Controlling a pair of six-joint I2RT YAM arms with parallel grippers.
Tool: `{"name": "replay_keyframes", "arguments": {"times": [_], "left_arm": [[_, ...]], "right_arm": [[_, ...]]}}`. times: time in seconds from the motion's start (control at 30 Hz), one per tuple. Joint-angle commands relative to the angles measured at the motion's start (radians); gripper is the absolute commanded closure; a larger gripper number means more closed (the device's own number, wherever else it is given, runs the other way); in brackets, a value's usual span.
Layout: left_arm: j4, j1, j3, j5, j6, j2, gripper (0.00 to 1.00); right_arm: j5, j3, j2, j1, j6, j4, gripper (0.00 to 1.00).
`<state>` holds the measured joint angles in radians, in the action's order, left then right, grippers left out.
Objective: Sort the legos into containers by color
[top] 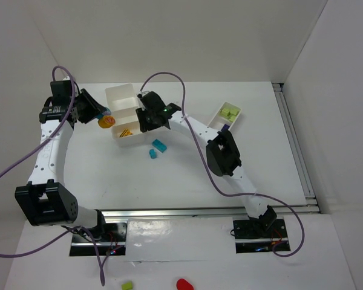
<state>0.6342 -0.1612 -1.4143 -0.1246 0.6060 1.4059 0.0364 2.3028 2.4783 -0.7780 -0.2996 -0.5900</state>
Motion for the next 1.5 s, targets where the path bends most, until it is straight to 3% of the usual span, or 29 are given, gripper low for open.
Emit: {"name": "replay_keyframes", "arguments": {"times": [0.0,0.17,0.47,0.53,0.57,0.6,0.7,0.83,0.93,1.1,1.17,1.27,1.47], "left_arm": [[-0.033,-0.004,-0.034,-0.015,-0.002,-0.015,1.00],[-0.042,-0.004,-0.034,-0.036,-0.011,-0.005,1.00],[-0.071,0.019,-0.034,-0.095,0.020,0.014,1.00],[-0.080,0.043,-0.034,-0.104,0.029,0.024,1.00],[-0.093,0.043,-0.034,-0.104,0.029,0.033,1.00],[-0.093,0.057,-0.034,-0.113,0.041,0.033,1.00],[-0.102,0.084,-0.052,-0.127,0.052,0.062,1.00],[-0.131,0.118,-0.101,-0.205,0.043,0.128,1.00],[-0.171,0.118,-0.136,-0.320,0.034,0.171,1.00],[-0.273,0.118,-0.143,-0.538,0.012,0.228,1.00],[-0.423,0.118,-0.100,-0.651,0.073,0.216,1.00],[-0.636,0.118,-0.025,-0.784,0.167,0.215,1.00],[-0.878,0.118,0.046,-0.917,0.293,0.215,1.00]], "right_arm": [[-0.052,0.027,-0.010,-0.004,-0.007,-0.005,0.58],[-0.127,0.017,-0.030,0.031,-0.007,-0.065,0.71],[-0.244,-0.103,-0.117,0.197,0.048,-0.076,0.72],[-0.218,-0.094,-0.117,0.216,0.059,-0.088,0.64],[-0.217,-0.082,-0.128,0.229,0.068,-0.088,0.56],[-0.208,-0.072,-0.128,0.229,0.068,-0.088,0.38],[-0.187,-0.072,-0.174,0.229,0.079,-0.088,0.21],[-0.167,-0.121,-0.313,0.211,0.068,-0.059,0.17],[-0.078,-0.287,-0.471,0.200,0.094,0.074,0.17],[0.403,-0.512,-0.620,0.233,0.080,0.318,0.14],[0.600,-0.525,-0.631,0.256,0.032,0.367,0.12],[0.773,-0.516,-0.590,0.256,-0.031,0.427,0.09],[0.850,-0.471,-0.523,0.247,-0.108,0.516,0.06]]}}
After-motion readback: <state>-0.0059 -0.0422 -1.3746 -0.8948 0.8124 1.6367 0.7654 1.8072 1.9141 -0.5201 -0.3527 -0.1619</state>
